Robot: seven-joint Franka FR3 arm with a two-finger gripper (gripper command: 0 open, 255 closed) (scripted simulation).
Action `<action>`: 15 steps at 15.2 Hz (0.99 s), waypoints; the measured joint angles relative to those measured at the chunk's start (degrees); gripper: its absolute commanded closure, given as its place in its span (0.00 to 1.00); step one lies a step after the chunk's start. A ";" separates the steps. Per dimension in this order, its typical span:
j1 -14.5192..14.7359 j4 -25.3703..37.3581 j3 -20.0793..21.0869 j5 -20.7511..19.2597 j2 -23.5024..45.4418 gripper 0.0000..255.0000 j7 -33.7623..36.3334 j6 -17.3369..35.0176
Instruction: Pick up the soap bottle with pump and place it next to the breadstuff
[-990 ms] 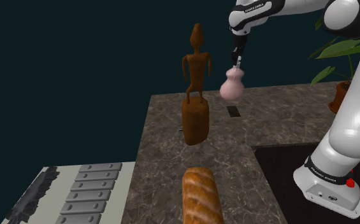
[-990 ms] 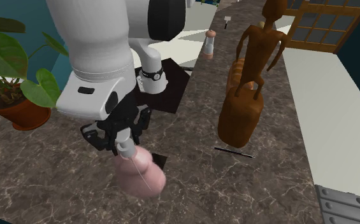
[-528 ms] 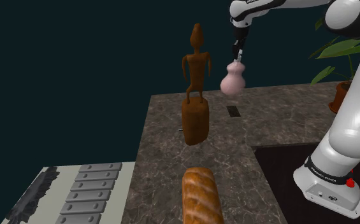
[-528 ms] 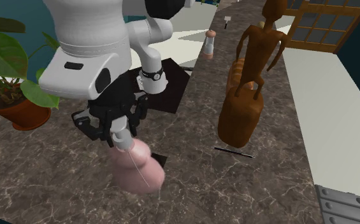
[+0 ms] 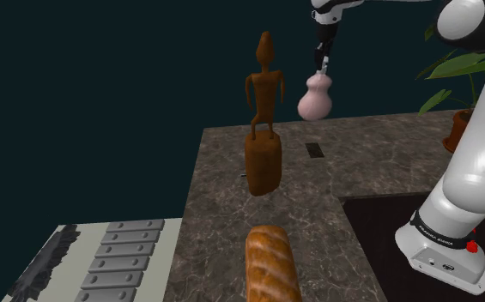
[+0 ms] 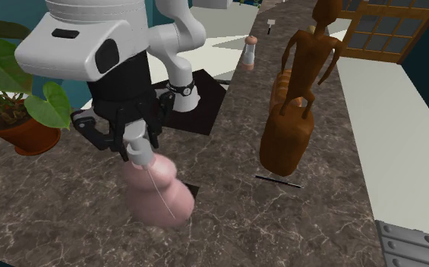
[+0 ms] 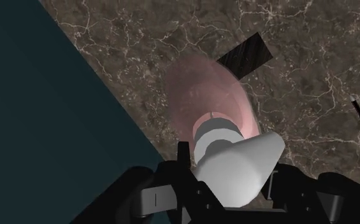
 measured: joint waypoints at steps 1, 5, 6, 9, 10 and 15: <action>-0.03 0.80 -0.01 0.04 0.11 1.00 -0.04 -0.70; -0.20 4.80 -0.08 0.26 0.66 1.00 -0.28 -4.16; -0.29 5.89 -0.12 0.35 0.87 1.00 -0.42 -5.05; -0.55 9.13 -0.21 0.66 1.69 1.00 -0.72 -7.52; -0.64 10.38 -0.24 0.77 1.96 1.00 -0.82 -8.50; -1.28 17.06 -0.40 1.57 4.00 1.00 -1.38 -13.23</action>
